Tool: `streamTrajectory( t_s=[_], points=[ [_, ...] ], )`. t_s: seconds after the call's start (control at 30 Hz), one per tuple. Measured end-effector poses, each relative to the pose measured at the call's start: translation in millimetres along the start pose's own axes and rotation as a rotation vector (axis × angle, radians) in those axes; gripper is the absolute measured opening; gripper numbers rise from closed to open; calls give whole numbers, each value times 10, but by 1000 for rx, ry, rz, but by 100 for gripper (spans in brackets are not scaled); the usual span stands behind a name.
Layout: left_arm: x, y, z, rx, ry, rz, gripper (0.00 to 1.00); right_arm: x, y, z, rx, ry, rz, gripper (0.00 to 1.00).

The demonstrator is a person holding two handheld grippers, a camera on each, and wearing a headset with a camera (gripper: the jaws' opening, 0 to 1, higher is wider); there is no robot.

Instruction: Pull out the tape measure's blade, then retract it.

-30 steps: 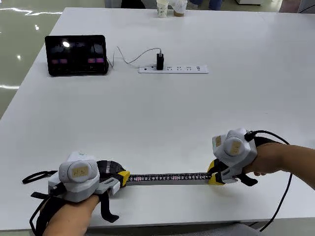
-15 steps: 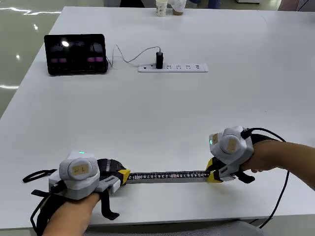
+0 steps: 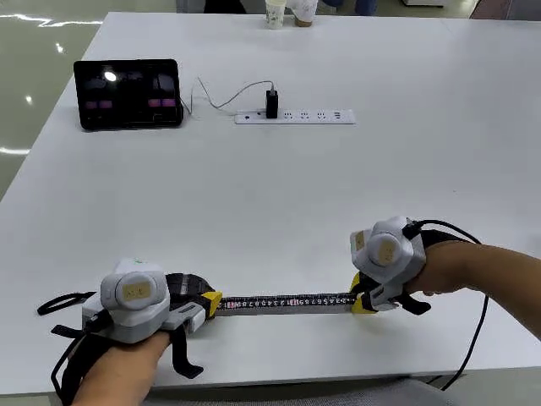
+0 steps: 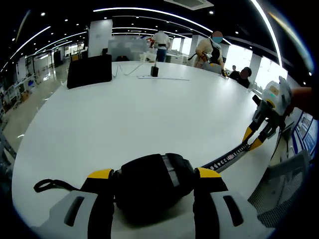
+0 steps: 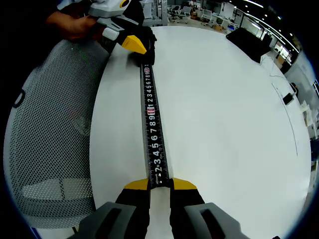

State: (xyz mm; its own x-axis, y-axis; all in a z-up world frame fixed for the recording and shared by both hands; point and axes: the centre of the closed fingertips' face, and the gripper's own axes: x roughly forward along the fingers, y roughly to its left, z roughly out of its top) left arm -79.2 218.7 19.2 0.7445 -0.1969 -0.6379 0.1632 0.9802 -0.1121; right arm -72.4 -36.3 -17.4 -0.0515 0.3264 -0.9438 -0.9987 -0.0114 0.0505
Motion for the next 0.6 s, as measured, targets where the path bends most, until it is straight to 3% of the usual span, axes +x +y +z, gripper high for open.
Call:
streamTrajectory(
  t_s=[0.6],
  points=[
    [-2,5,-2,1,-1,-1,59,9,8,32,-13,1,3,11]
  ],
)
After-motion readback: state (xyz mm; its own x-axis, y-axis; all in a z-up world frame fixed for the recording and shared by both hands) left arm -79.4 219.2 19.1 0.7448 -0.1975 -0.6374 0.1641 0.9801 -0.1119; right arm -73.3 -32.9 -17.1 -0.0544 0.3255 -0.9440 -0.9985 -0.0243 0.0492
